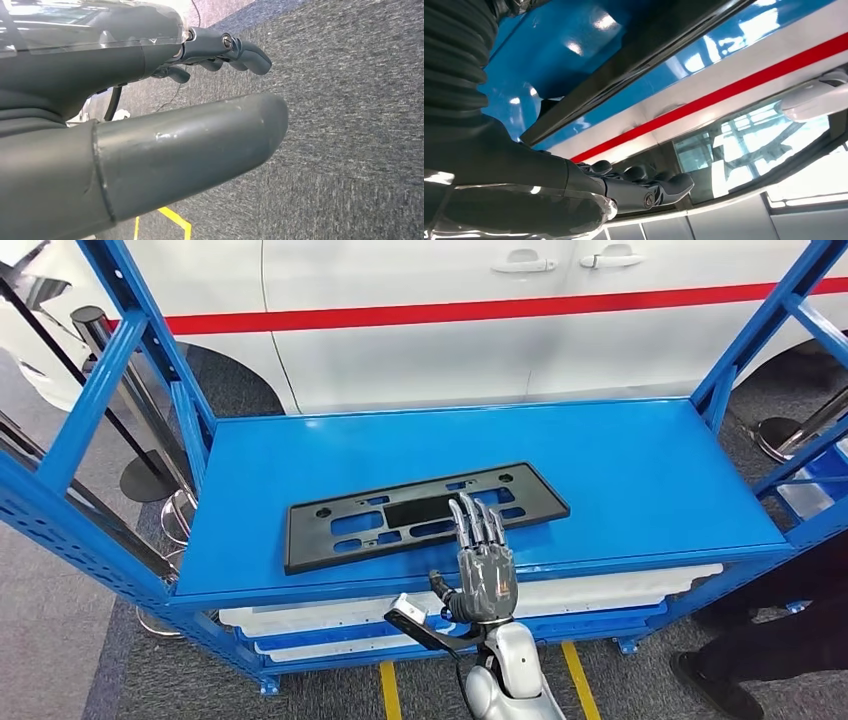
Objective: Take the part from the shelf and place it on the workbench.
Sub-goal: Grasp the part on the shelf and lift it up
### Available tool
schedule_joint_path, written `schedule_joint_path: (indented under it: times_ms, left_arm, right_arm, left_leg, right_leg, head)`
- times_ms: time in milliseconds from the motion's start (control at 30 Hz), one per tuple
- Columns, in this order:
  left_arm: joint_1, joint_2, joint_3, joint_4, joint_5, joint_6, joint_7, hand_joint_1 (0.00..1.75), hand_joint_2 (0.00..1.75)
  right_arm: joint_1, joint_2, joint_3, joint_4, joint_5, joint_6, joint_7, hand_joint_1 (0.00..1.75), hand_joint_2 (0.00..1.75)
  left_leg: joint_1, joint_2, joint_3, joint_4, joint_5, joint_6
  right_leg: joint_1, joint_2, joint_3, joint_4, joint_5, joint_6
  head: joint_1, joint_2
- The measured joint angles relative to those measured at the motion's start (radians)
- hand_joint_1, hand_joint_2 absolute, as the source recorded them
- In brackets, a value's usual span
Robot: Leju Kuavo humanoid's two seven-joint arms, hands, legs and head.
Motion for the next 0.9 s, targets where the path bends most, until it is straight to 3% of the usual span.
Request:
schedule_joint_path:
  times_ms: [33, 67, 133, 200, 300, 400, 433, 500, 533, 567, 600, 667, 733, 767, 833, 900]
  left_arm:
    - [0.0, 0.0, 0.0, 0.0, -0.001, -0.001, 0.002, 0.0, 0.0]
    - [0.001, 0.0, 0.0, 0.0, -0.002, -0.003, 0.003, 0.0, 0.0]
    - [0.001, 0.0, 0.0, 0.0, -0.002, -0.004, 0.005, 0.0, 0.0]
    - [0.001, -0.002, 0.0, 0.0, -0.003, -0.005, 0.005, 0.0, 0.0]
    - [-0.001, -0.004, 0.0, 0.0, -0.005, -0.006, 0.006, 0.0, 0.0]
    - [-0.002, -0.004, -0.001, 0.0, -0.009, -0.006, 0.007, 0.0, 0.0]
    - [-0.002, -0.004, -0.002, 0.0, -0.01, -0.007, 0.007, 0.0, 0.0]
    - [0.0, -0.004, -0.002, 0.0, -0.016, -0.007, 0.01, 0.0, 0.0]
    - [0.002, -0.004, -0.003, 0.0, -0.02, -0.007, 0.014, 0.0, 0.0]
    - [0.004, -0.004, -0.003, 0.0, -0.026, -0.006, 0.018, 0.0, 0.0]
    - [0.005, -0.004, -0.004, 0.0, -0.031, -0.004, 0.022, 0.0, 0.0]
    - [0.005, -0.004, -0.006, 0.0, -0.045, 0.002, 0.026, 0.0, 0.0]
    - [0.003, -0.004, -0.01, 0.0, -0.058, 0.007, 0.027, 0.0, 0.0]
    - [0.002, -0.004, -0.012, 0.0, -0.063, 0.009, 0.028, 0.0, 0.0]
    - [0.0, -0.004, -0.017, 0.0, -0.068, 0.01, 0.028, 0.0, 0.0]
    - [0.0, -0.005, -0.022, 0.0, -0.069, 0.01, 0.029, 0.0, 0.0]
  right_arm:
    - [0.0, -0.001, 0.003, 0.003, 0.003, 0.0, 0.012, 0.0, 1.75]
    - [0.0, -0.002, 0.006, 0.005, 0.005, 0.0, 0.021, 0.0, 1.75]
    - [-0.001, -0.003, 0.016, 0.007, 0.006, 0.0, 0.03, 0.0, 1.75]
    - [-0.002, -0.005, 0.024, 0.008, 0.007, 0.0, 0.031, 0.0, 1.75]
    - [-0.003, -0.006, 0.033, 0.01, 0.007, 0.0, 0.044, 0.0, 1.75]
    - [-0.002, -0.006, 0.048, 0.011, 0.008, 0.0, 0.062, 0.0, 1.75]
    - [-0.002, -0.007, 0.055, 0.012, 0.008, 0.0, 0.069, 0.0, 1.75]
    - [-0.003, -0.01, 0.073, 0.016, 0.008, 0.0, 0.101, 0.0, 1.75]
    - [-0.002, -0.013, 0.086, 0.019, 0.008, 0.0, 0.13, 0.0, 1.75]
    - [-0.002, -0.019, 0.104, 0.022, 0.008, 0.0, 0.168, 0.1, 1.75]
    - [-0.004, -0.028, 0.126, 0.026, 0.008, 0.0, 0.217, 0.19, 1.75]
    - [-0.019, -0.06, 0.195, 0.039, 0.008, 0.0, 0.351, 0.38, 1.75]
    - [-0.049, -0.103, 0.286, 0.071, 0.008, 0.0, 0.478, 0.38, 1.75]
    - [-0.063, -0.122, 0.33, 0.091, 0.008, 0.0, 0.515, 0.38, 1.75]
    - [-0.085, -0.153, 0.399, 0.121, 0.008, 0.0, 0.545, 1.03, 1.75]
    - [-0.103, -0.175, 0.444, 0.139, 0.008, 0.0, 0.55, 1.71, 1.75]
  left_leg:
    - [0.0, 0.0, 0.004, 0.0, -0.003, 0.0]
    - [0.0, -0.001, 0.009, 0.0, -0.007, -0.001]
    - [0.0, -0.003, 0.025, 0.0, -0.018, -0.005]
    - [-0.001, -0.004, 0.035, -0.002, -0.027, -0.013]
    - [0.0, -0.003, 0.037, -0.008, -0.032, -0.029]
    - [0.001, 0.001, 0.03, 0.024, -0.054, -0.043]
    - [0.001, 0.002, 0.006, 0.073, -0.074, -0.044]
    - [0.0, 0.002, -0.071, 0.207, -0.12, -0.047]
    - [0.0, 0.002, -0.105, 0.255, -0.128, -0.048]
    - [0.0, 0.002, -0.123, 0.267, -0.113, -0.048]
    - [0.0, 0.002, -0.122, 0.241, -0.079, -0.048]
    - [-0.001, 0.003, -0.082, 0.119, 0.008, -0.043]
    - [-0.004, 0.002, -0.048, 0.033, 0.039, -0.034]
    - [-0.007, 0.002, -0.044, 0.024, 0.032, -0.028]
    - [-0.007, 0.001, -0.04, 0.017, 0.029, -0.018]
    - [-0.003, 0.002, -0.033, 0.008, 0.028, -0.007]
  right_leg:
    - [-0.002, 0.0, -0.027, 0.038, -0.001, 0.002]
    - [-0.004, 0.0, -0.036, 0.038, 0.019, 0.002]
    - [-0.004, 0.0, 0.0, -0.069, 0.104, -0.005]
    - [0.003, 0.001, 0.048, -0.184, 0.154, -0.017]
    - [0.013, 0.003, 0.065, -0.229, 0.149, -0.03]
    - [0.005, 0.003, 0.089, -0.251, 0.148, -0.042]
    - [0.003, 0.002, 0.099, -0.257, 0.145, -0.047]
    - [0.005, -0.001, 0.113, -0.26, 0.136, -0.055]
    - [0.006, -0.001, 0.118, -0.259, 0.132, -0.057]
    - [0.007, 0.001, 0.125, -0.258, 0.126, -0.057]
    - [0.007, 0.002, 0.133, -0.257, 0.121, -0.056]
    - [0.007, 0.005, 0.146, -0.251, 0.104, -0.05]
    - [0.011, 0.008, 0.148, -0.241, 0.09, -0.04]
    - [0.012, 0.008, 0.145, -0.238, 0.087, -0.035]
    - [0.012, 0.008, 0.145, -0.238, 0.082, -0.027]
    - [0.01, 0.007, 0.135, -0.207, 0.059, -0.016]
  head:
    - [0.0, 0.0]
    - [0.0, 0.0]
    - [0.0, 0.0]
    - [0.0, 0.0]
    - [0.001, 0.0]
    - [0.0, 0.0]
    - [0.0, 0.0]
    - [0.0, 0.0]
    - [0.0, 0.0]
    - [0.0, 0.0]
    - [0.0, 0.0]
    - [0.0, 0.0]
    - [0.0, 0.0]
    - [0.0, 0.0]
    - [0.0, 0.0]
    - [0.0, 0.0]
